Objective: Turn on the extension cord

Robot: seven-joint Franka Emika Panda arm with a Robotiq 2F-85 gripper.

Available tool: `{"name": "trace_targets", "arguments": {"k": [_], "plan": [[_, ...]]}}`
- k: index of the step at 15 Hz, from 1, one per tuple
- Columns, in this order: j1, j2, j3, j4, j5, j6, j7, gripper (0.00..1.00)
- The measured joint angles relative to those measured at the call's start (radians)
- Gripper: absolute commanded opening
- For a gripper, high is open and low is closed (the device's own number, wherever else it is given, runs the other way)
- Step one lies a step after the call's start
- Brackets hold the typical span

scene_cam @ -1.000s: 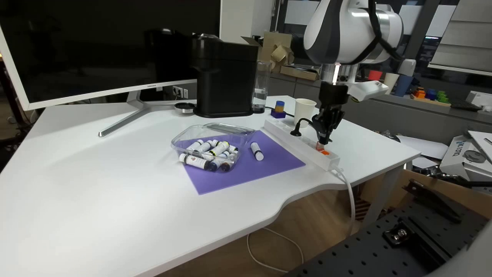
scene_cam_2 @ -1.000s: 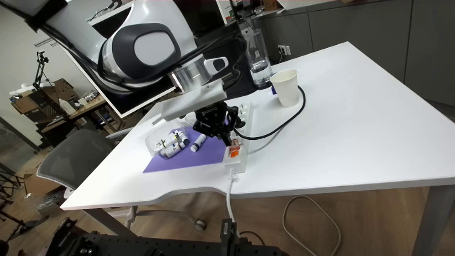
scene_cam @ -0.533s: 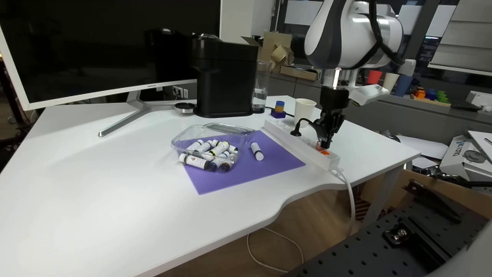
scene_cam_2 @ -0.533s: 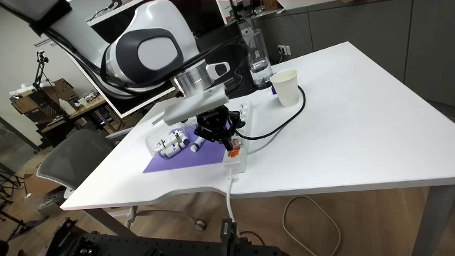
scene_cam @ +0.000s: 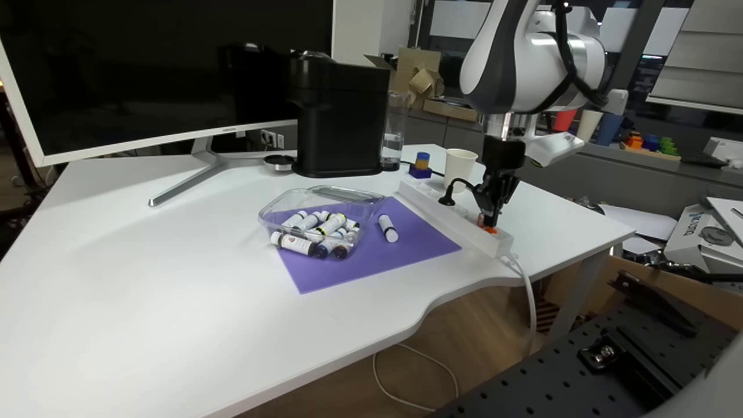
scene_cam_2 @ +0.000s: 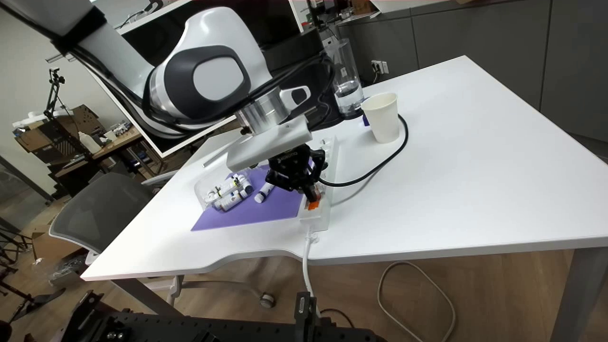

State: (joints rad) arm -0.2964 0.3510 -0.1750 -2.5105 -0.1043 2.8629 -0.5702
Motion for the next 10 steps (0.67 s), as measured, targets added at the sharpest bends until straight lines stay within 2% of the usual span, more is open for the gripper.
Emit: {"name": "trace_targets", "arguments": {"k": [10], "plan": [[-0.001,0.018,0.006,0.016,-0.034,0.006,0.001,0.0]]}}
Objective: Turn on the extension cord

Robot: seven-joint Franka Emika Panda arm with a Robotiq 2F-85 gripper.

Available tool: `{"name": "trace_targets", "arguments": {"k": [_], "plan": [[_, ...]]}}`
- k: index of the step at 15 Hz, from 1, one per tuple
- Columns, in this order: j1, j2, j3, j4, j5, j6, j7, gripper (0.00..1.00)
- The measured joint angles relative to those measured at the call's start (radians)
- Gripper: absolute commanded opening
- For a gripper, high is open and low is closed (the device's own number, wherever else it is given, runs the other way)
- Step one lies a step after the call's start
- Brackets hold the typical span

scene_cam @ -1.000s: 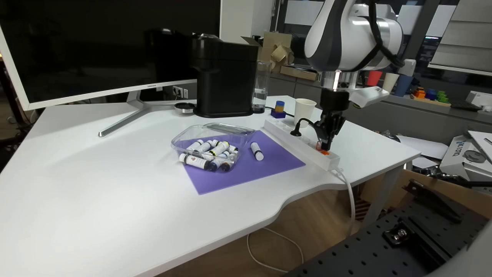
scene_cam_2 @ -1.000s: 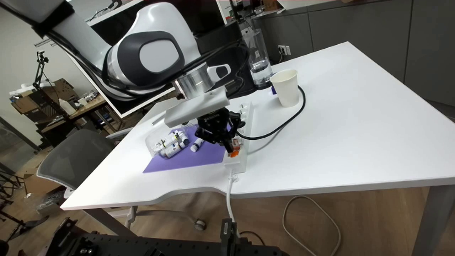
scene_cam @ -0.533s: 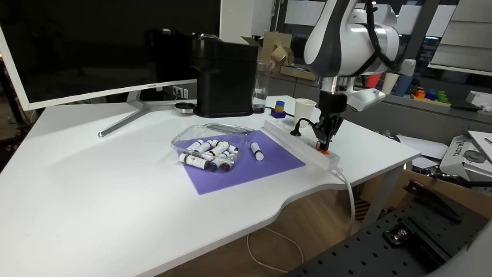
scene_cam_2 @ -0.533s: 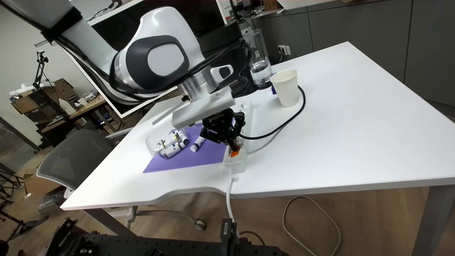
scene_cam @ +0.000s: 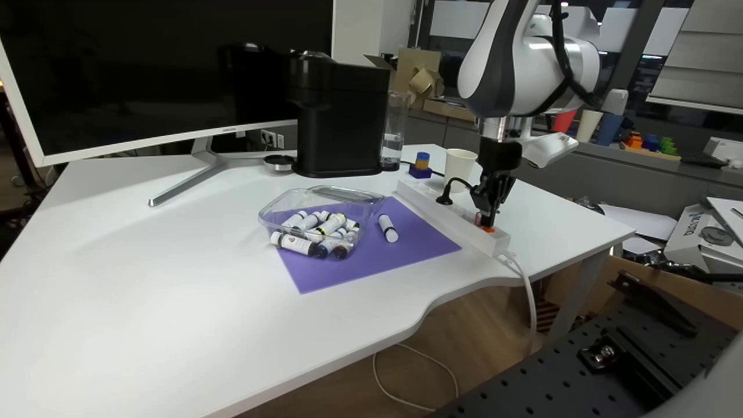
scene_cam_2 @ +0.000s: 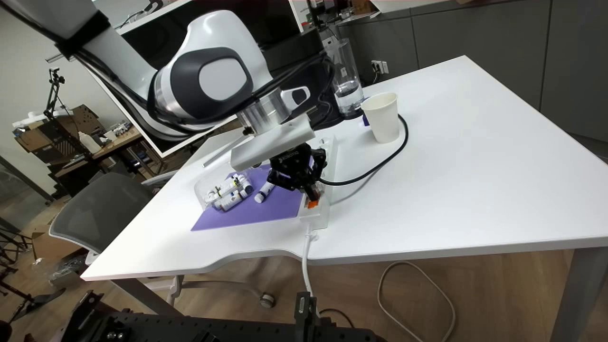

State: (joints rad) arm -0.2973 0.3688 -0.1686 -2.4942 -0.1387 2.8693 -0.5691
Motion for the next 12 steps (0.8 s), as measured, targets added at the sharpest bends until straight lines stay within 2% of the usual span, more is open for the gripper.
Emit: {"name": "trace_targets", "arguments": {"k": [12], "plan": [[0.048,-0.005,-0.025,-0.003,0.0,-0.019,0.217,0.0]]}}
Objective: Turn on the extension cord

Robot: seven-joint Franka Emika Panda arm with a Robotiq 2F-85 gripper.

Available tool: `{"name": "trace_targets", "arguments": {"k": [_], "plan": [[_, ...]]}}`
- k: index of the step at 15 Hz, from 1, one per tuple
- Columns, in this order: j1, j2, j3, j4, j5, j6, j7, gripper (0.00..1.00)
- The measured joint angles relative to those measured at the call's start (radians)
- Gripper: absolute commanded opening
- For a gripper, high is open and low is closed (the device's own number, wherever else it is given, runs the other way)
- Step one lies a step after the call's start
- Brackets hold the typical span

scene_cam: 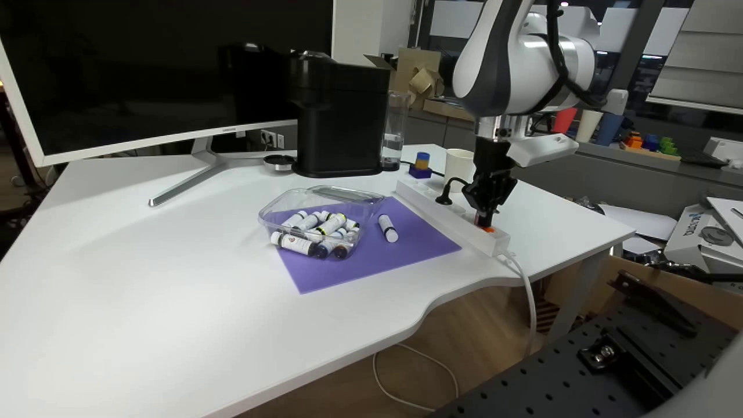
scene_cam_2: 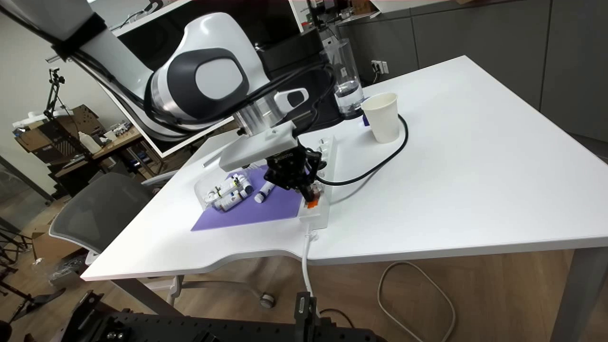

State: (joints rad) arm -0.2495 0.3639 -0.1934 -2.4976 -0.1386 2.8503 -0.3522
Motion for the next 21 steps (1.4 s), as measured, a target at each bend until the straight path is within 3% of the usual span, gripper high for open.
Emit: {"name": "trace_targets", "arguments": {"k": [13,21], "plan": [[-0.001,0.0,0.007,0.011,-0.001,-0.075,-0.023,0.0],[-0.005,0.002,-0.001,0.014,-0.081,-0.057,-0.079,0.0]]}}
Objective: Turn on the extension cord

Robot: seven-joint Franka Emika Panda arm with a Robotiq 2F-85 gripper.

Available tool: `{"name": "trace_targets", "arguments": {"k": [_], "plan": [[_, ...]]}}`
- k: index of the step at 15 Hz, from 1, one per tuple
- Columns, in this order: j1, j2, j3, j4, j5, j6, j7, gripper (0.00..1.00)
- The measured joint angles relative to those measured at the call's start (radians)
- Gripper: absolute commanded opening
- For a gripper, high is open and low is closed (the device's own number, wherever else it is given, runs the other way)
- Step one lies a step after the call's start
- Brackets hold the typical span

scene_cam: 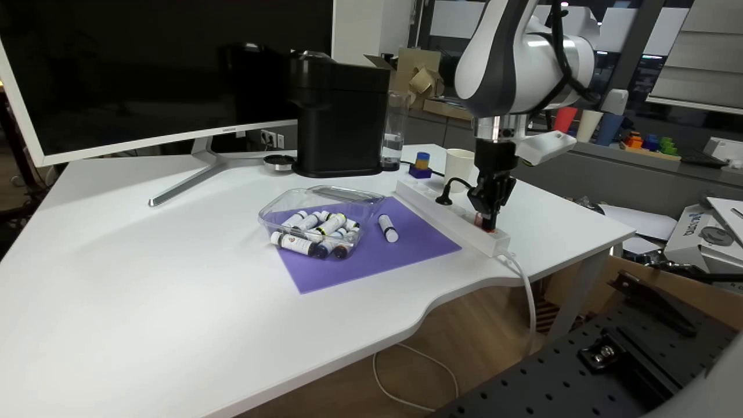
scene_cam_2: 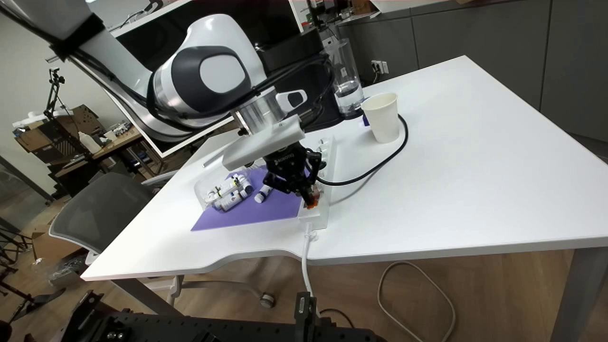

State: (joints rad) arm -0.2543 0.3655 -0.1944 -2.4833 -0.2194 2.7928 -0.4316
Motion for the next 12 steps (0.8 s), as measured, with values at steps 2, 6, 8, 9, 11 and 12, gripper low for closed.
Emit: {"name": "trace_targets", "arguments": {"k": [2,6,8,9,11,12], "plan": [[-0.004,0.003,0.001,0.001,0.0,0.001,-0.014,0.0],[-0.015,0.009,0.005,0.006,0.001,0.005,-0.032,0.0],[-0.029,0.01,0.017,0.008,0.006,0.005,-0.046,0.0],[-0.043,0.011,0.028,0.009,0.015,0.005,-0.058,0.0],[-0.085,0.013,0.062,0.015,0.061,0.001,-0.104,0.0],[-0.114,0.014,0.086,0.02,0.097,-0.007,-0.138,0.0]]}}
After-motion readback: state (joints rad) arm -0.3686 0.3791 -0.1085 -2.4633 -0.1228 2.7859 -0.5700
